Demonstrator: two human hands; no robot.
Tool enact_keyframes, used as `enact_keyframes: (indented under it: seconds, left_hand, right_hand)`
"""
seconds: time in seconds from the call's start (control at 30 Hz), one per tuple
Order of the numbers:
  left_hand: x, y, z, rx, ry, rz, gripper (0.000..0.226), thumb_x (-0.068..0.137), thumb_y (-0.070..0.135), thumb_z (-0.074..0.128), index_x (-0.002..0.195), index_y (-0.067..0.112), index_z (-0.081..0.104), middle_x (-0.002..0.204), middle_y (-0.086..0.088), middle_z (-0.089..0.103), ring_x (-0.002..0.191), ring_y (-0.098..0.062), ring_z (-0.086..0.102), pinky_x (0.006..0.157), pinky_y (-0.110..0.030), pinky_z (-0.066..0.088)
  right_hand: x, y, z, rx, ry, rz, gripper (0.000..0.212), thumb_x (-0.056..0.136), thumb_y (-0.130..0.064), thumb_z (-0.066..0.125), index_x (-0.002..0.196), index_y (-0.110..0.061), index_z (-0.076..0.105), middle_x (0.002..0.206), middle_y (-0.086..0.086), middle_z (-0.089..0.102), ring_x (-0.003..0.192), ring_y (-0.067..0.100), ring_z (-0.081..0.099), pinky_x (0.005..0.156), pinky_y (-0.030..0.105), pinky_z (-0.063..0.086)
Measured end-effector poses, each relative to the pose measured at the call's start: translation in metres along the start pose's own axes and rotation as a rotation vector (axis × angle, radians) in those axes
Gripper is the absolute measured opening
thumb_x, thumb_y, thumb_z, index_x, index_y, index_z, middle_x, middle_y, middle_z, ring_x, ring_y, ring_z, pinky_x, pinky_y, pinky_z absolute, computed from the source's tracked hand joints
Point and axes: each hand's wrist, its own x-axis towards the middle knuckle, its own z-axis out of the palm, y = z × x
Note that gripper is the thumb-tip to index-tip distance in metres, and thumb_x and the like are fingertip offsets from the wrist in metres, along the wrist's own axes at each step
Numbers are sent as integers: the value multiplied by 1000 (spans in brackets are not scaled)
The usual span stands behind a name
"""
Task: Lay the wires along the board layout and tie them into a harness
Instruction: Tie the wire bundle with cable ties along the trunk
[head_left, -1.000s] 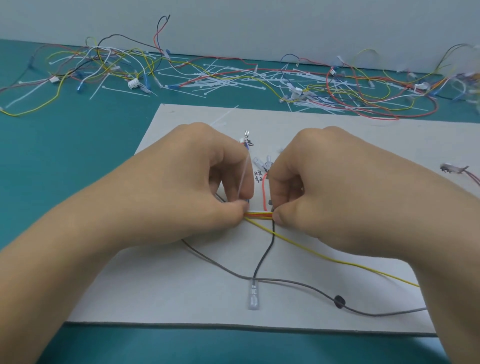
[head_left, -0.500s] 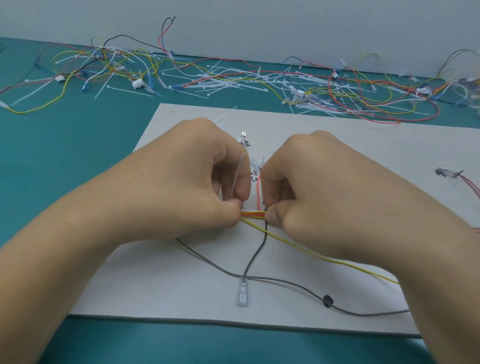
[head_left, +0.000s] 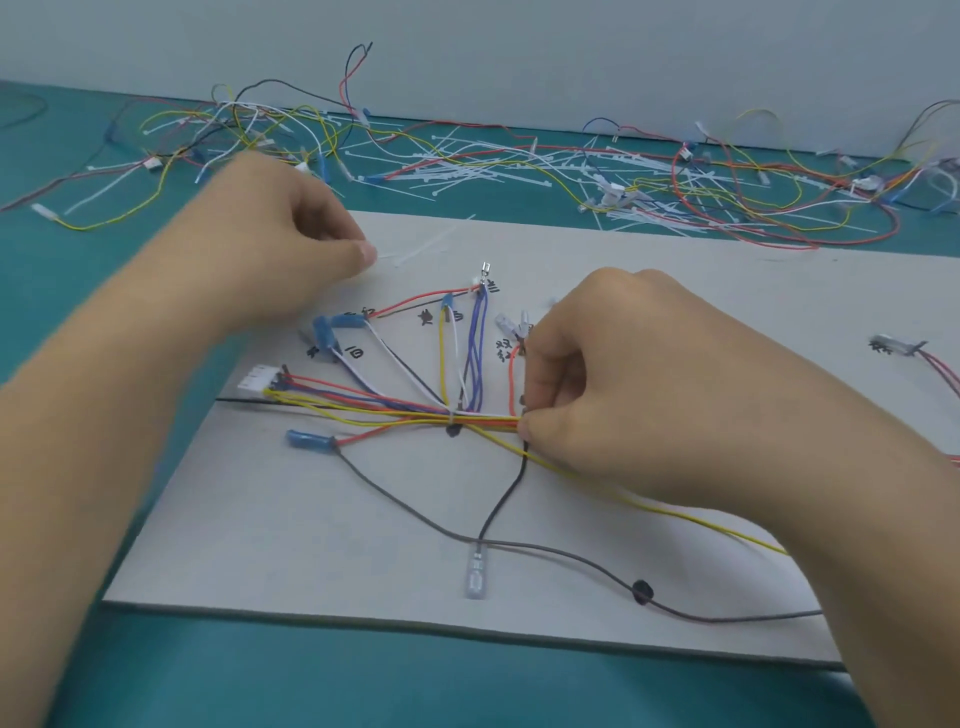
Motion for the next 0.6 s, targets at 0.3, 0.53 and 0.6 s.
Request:
enact_keyframes:
  seconds: [0.3, 0.53, 0.6]
  left_hand:
    - [11, -3, 22, -30, 45, 6, 25, 72, 49, 89, 84, 29, 79, 77, 7, 71, 62, -2, 58, 61, -23, 39]
    - [8, 2, 29, 10, 44, 59, 6, 83, 33, 83, 79, 28, 81, 66, 8, 69, 46, 8, 52, 52, -18, 36]
    - [7, 4, 30, 40, 56, 63, 7, 84, 29, 80, 77, 26, 80, 66, 9, 69, 47, 8, 53, 51, -17, 35]
  right_hand:
    - [0, 1, 0, 22, 2, 22, 9, 73, -30, 75, 70, -26, 68, 72, -10, 63, 72, 13, 63, 68, 34, 57]
    - [0, 2, 1, 21, 4, 20, 9, 74, -30, 75, 70, -25, 68, 71, -10, 63, 71, 12, 63, 66, 33, 56]
    - [-1, 3, 1, 16, 0, 20, 10, 75, -31, 75, 70, -25, 68, 71, -9, 63, 71, 13, 63, 65, 32, 56]
